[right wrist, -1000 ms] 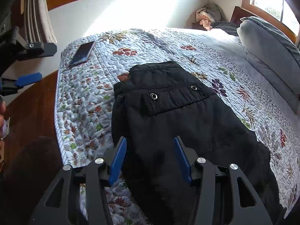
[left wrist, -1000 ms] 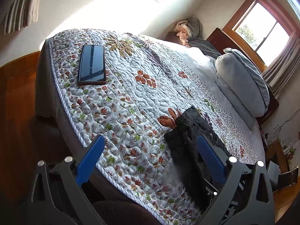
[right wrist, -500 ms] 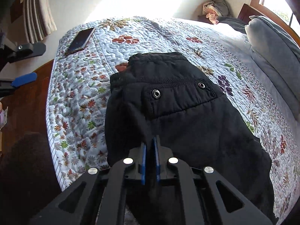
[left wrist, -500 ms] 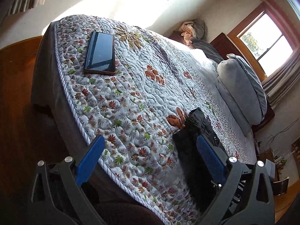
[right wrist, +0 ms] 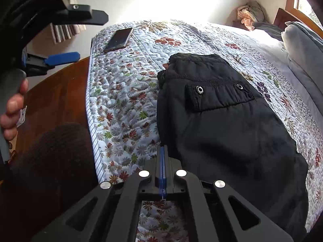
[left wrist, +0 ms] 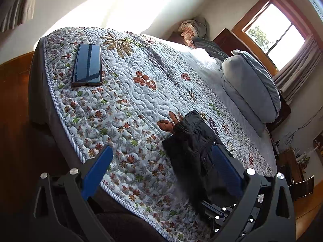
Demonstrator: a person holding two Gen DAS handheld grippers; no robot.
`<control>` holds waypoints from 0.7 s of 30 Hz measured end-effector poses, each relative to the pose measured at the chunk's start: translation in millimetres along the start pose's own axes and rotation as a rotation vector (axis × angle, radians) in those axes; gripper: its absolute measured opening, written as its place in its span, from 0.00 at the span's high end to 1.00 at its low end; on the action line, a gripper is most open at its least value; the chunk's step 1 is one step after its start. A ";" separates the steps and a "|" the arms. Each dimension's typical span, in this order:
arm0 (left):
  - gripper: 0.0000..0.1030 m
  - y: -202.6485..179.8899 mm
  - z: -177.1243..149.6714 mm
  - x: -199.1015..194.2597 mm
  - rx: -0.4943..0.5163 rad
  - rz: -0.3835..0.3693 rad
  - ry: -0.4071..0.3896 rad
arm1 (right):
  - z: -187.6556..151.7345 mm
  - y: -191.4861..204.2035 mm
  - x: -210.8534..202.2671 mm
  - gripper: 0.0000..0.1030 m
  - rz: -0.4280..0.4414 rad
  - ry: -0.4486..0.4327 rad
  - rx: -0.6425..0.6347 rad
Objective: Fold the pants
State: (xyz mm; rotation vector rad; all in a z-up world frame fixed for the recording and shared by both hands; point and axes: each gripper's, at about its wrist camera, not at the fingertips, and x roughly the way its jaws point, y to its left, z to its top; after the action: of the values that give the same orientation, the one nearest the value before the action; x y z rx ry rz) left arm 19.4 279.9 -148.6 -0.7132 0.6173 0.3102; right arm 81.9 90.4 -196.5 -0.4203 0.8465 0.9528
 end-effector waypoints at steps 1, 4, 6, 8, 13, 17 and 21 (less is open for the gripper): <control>0.04 -4.5 -0.6 1.7 0.012 0.001 0.007 | -1.5 -4.8 -9.6 1.00 0.008 -0.025 0.035; 0.04 -20.5 -2.8 8.1 0.031 -0.008 0.027 | -14.9 -35.9 -51.2 1.00 0.034 -0.101 0.203; 0.04 -37.0 -5.6 12.7 0.054 -0.025 0.041 | -39.9 -66.3 -88.7 0.97 0.038 -0.163 0.356; 0.04 -59.0 -11.6 17.6 0.099 -0.040 0.050 | -80.6 -98.7 -131.2 0.75 0.014 -0.227 0.529; 0.04 -118.2 -43.4 37.0 0.243 -0.071 0.123 | -225.3 -166.7 -251.2 0.73 -0.137 -0.402 0.966; 0.04 -151.7 -79.8 54.5 0.380 -0.019 0.183 | -371.5 -195.3 -337.2 0.58 -0.278 -0.583 1.338; 0.04 -168.0 -106.5 69.1 0.455 0.046 0.251 | -494.3 -198.4 -381.4 0.47 -0.378 -0.731 1.599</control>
State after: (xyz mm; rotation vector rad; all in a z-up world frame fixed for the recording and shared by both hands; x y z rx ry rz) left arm 106.7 89.3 -168.2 -0.3009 0.9076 0.1133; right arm -84.7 -543.0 -209.5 1.0648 0.5749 -0.1389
